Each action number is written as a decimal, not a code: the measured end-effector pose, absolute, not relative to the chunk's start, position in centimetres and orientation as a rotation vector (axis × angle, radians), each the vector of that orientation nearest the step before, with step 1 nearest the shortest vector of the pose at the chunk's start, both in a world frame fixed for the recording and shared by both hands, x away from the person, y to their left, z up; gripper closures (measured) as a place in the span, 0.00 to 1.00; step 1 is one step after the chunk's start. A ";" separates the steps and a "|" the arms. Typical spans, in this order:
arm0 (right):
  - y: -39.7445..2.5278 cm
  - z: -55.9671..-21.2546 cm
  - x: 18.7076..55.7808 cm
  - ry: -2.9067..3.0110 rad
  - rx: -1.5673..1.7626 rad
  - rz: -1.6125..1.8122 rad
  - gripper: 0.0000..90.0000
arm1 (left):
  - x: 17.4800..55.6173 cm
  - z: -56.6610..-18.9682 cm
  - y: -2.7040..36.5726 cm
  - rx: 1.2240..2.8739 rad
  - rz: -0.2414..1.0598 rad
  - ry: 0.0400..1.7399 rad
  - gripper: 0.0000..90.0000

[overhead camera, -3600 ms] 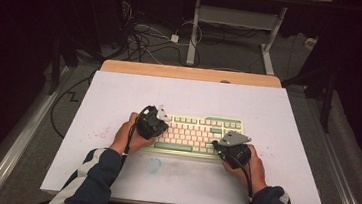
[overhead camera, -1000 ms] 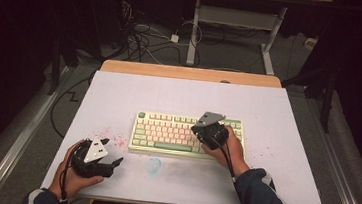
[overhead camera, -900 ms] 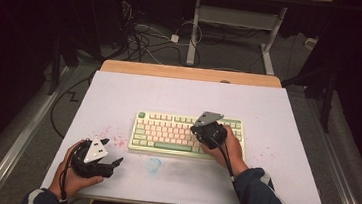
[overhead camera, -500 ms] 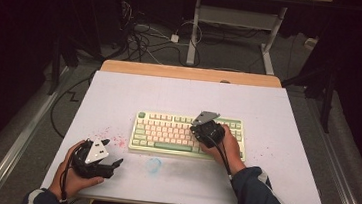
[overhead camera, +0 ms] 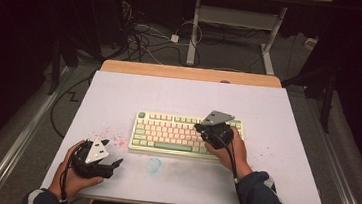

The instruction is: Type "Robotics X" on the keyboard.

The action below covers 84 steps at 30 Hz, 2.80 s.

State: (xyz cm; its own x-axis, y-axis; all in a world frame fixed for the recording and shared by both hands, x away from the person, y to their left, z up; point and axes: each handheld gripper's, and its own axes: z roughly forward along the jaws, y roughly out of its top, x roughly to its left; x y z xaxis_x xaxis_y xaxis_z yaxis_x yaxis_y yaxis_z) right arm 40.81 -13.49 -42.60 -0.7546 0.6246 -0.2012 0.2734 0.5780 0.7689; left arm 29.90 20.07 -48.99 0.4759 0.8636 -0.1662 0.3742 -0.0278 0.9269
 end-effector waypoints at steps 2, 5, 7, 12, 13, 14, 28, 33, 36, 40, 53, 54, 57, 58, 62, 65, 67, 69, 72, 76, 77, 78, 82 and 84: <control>-14.0 -42.3 40.4 2.329 0.722 1.072 0.98 | 29.9 -49.0 20.1 1.624 0.556 1.091 0.24; -14.8 -41.7 39.9 2.295 0.722 1.115 0.95 | 30.0 -49.0 20.1 1.632 0.559 1.091 0.24; -15.2 -41.3 39.5 2.274 0.714 1.139 0.92 | 30.0 -49.1 20.1 1.627 0.559 1.095 0.24; -15.8 -40.5 38.5 2.229 0.684 1.161 0.79 | 30.0 -49.1 20.1 1.632 0.562 1.095 0.24; -16.0 -40.4 38.2 2.214 0.691 1.167 0.78 | 30.0 -49.1 20.1 1.631 0.562 1.095 0.24; -16.2 -40.2 38.0 2.205 0.692 1.184 0.75 | 30.0 -49.0 20.1 1.625 0.560 1.097 0.24; -18.8 -39.8 35.6 2.087 0.688 1.176 0.39 | 30.0 -48.9 20.2 1.612 0.567 1.100 0.24; -19.8 -40.0 34.8 2.049 0.707 1.149 0.35 | 30.0 -48.8 20.2 1.611 0.572 1.099 0.24; -20.3 -40.2 34.3 2.037 0.704 1.169 0.32 | 30.1 -48.7 20.2 1.608 0.575 1.098 0.24; -20.6 -40.5 33.8 2.023 0.703 1.149 0.31 | 30.2 -48.6 20.2 1.601 0.582 1.097 0.24; -22.4 -42.7 31.4 2.017 0.754 1.120 0.31 | 30.5 -47.9 20.2 1.556 0.606 1.105 0.26; -22.5 -42.9 31.2 2.022 0.752 1.115 0.31 | 30.5 -47.8 20.2 1.549 0.608 1.109 0.27; -23.0 -43.3 30.5 2.024 0.766 1.105 0.31 | 30.7 -47.5 20.0 1.538 0.620 1.120 0.29; -23.1 -43.5 30.3 2.021 0.774 1.107 0.31 | 30.8 -47.4 20.0 1.536 0.618 1.122 0.29; -23.5 -44.2 29.6 2.030 0.799 1.089 0.31 | 31.2 -46.7 19.7 1.521 0.600 1.129 0.36; -23.7 -44.7 29.1 2.047 0.804 1.064 0.31 | 31.6 -45.9 19.4 1.498 0.563 1.126 0.45; -23.7 -45.0 29.0 2.054 0.806 1.051 0.31 | 31.9 -45.3 19.1 1.494 0.526 1.121 0.58; -23.7 -45.0 29.0 2.056 0.807 1.049 0.31 | 32.3 -44.9 18.6 1.509 0.478 1.106 0.67; -23.7 -45.2 29.1 2.063 0.808 1.043 0.31 | 32.9 -44.3 17.5 1.553 0.426 1.072 0.86; -23.6 -45.5 29.3 2.075 0.805 1.036 0.31 | 33.7 -43.4 15.3 1.603 0.384 1.020 0.97; -23.5 -45.5 29.3 2.080 0.805 1.033 0.31 | 33.9 -43.2 14.7 1.616 0.369 1.010 0.97; -23.5 -45.6 29.3 2.081 0.804 1.029 0.31 | 34.1 -43.0 14.0 1.626 0.363 1.001 0.97; -23.3 -45.8 29.5 2.092 0.802 1.022 0.31 | 35.2 -43.0 11.2 1.669 0.346 0.971 0.97; -23.3 -45.8 29.5 2.096 0.796 1.022 0.31 | 35.6 -43.2 9.9 1.690 0.339 0.953 0.97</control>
